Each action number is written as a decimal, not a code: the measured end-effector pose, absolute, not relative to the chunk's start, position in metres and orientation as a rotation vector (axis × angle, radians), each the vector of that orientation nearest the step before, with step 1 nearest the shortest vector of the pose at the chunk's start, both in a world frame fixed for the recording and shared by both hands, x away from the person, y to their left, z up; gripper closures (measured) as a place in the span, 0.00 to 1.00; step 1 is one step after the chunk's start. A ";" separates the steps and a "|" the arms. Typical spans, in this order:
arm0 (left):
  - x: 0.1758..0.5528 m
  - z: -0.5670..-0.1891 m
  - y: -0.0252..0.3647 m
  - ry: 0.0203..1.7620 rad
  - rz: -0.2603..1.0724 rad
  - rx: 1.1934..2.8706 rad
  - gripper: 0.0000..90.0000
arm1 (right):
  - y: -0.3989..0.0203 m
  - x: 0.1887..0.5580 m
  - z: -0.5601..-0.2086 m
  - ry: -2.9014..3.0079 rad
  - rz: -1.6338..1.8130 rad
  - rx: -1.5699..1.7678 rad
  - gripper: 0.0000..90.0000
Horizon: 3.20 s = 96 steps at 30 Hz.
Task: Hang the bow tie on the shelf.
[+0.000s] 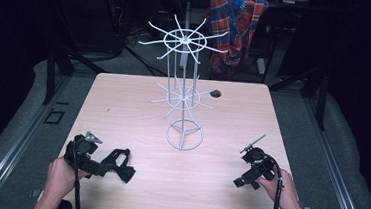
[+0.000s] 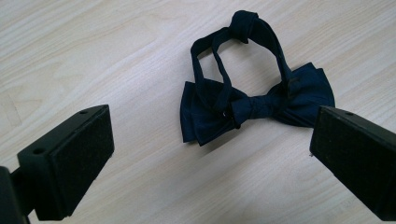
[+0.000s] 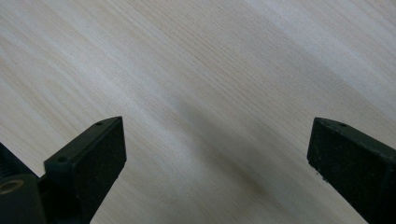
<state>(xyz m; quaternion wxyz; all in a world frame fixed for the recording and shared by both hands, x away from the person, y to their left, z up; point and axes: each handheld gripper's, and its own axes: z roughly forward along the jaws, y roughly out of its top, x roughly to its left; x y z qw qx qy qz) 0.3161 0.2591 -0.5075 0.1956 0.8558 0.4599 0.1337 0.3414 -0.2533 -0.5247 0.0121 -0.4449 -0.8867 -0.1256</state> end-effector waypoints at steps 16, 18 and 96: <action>0.319 -0.509 0.248 1.264 0.356 2.432 0.00 | -0.251 0.340 -0.526 -2.775 -0.368 -1.368 0.09; 0.320 -0.509 0.247 1.262 0.354 2.435 0.00 | -0.251 0.340 -0.525 -2.775 -0.366 -1.366 0.09; 0.342 -0.529 0.200 1.053 0.195 2.625 0.96 | -0.251 0.340 -0.527 -2.784 -0.324 -1.367 0.12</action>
